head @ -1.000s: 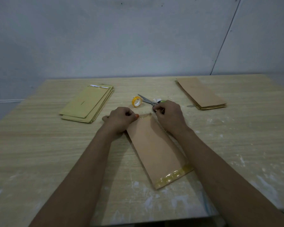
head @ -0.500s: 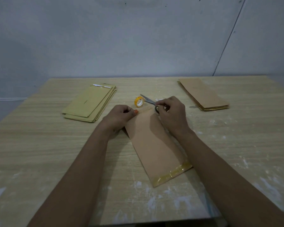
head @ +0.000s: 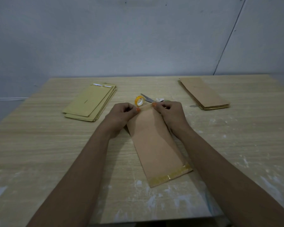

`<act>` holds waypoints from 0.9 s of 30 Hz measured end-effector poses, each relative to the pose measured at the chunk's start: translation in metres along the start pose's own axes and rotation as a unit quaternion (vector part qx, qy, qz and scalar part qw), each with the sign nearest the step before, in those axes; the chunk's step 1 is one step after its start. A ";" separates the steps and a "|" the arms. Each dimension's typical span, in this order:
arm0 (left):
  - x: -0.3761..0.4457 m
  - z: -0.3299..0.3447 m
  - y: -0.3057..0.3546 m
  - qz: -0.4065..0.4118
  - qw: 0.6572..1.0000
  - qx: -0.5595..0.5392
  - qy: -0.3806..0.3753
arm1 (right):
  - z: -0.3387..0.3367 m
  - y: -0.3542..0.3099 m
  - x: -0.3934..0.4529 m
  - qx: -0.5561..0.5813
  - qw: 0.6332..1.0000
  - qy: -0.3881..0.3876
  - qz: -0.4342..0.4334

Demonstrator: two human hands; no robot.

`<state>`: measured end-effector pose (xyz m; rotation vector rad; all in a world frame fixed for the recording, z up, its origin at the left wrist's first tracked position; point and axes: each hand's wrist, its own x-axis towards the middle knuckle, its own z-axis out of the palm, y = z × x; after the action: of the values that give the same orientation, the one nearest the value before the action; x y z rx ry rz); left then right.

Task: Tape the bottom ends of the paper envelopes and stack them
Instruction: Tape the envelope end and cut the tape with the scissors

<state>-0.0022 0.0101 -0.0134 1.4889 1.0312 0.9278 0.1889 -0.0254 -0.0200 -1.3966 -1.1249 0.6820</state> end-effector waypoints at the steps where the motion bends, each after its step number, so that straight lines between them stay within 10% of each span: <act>1: -0.001 0.001 0.001 0.005 1.000 -0.005 0.000 | 0.000 -0.001 -0.001 0.017 1.000 -0.004 0.011; 27: 0.008 0.050 0.024 -0.024 0.981 -0.162 0.103 | -0.028 -0.008 0.014 0.104 0.987 0.111 0.047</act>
<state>0.0505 -0.0006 0.0031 1.1112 1.0027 1.1729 0.2174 -0.0247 -0.0045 -1.3158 -0.7935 0.6732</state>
